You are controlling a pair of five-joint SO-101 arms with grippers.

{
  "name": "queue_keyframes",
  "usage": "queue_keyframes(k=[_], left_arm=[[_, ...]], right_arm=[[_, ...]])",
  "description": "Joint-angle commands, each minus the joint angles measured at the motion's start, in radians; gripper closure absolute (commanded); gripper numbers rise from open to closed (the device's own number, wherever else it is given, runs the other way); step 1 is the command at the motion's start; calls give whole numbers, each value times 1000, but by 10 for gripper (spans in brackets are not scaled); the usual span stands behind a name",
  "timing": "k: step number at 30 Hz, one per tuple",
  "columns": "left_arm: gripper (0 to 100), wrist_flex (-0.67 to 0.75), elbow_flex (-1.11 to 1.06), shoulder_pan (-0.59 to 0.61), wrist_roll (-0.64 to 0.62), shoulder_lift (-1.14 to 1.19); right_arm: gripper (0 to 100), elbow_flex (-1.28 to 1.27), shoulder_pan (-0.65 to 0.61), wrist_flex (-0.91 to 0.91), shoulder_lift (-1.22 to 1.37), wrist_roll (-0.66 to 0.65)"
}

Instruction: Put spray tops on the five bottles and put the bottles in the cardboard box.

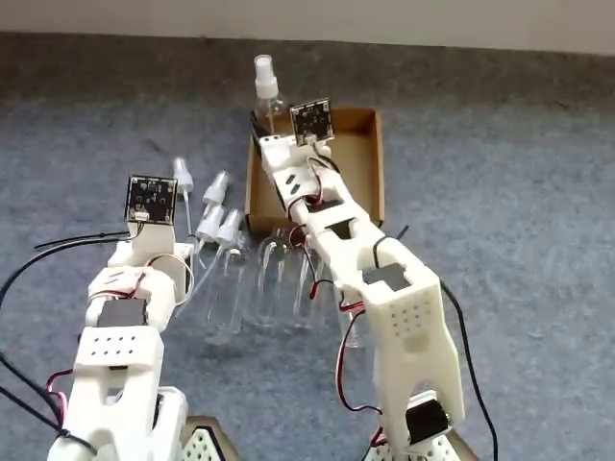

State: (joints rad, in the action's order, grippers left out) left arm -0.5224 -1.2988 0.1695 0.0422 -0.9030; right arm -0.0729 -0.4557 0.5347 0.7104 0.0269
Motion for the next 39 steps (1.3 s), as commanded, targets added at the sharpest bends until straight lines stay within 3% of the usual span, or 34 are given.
queue_keyframes(k=[1,7,14,31,39], left_arm=[[846,15,2,-22,6,-21],[846,15,2,-22,6,-21],[846,15,2,-22,6,-21],[846,15,2,-22,6,-21],[846,15,2,-22,6,-21]], right_arm=[[995,58,13,15,-7,9],[984,58,8,-33,-4,9],[829,58,-2,-62,-8,8],[824,54,-19,-62,-8,8],[726,54,-28,-62,-8,8]])
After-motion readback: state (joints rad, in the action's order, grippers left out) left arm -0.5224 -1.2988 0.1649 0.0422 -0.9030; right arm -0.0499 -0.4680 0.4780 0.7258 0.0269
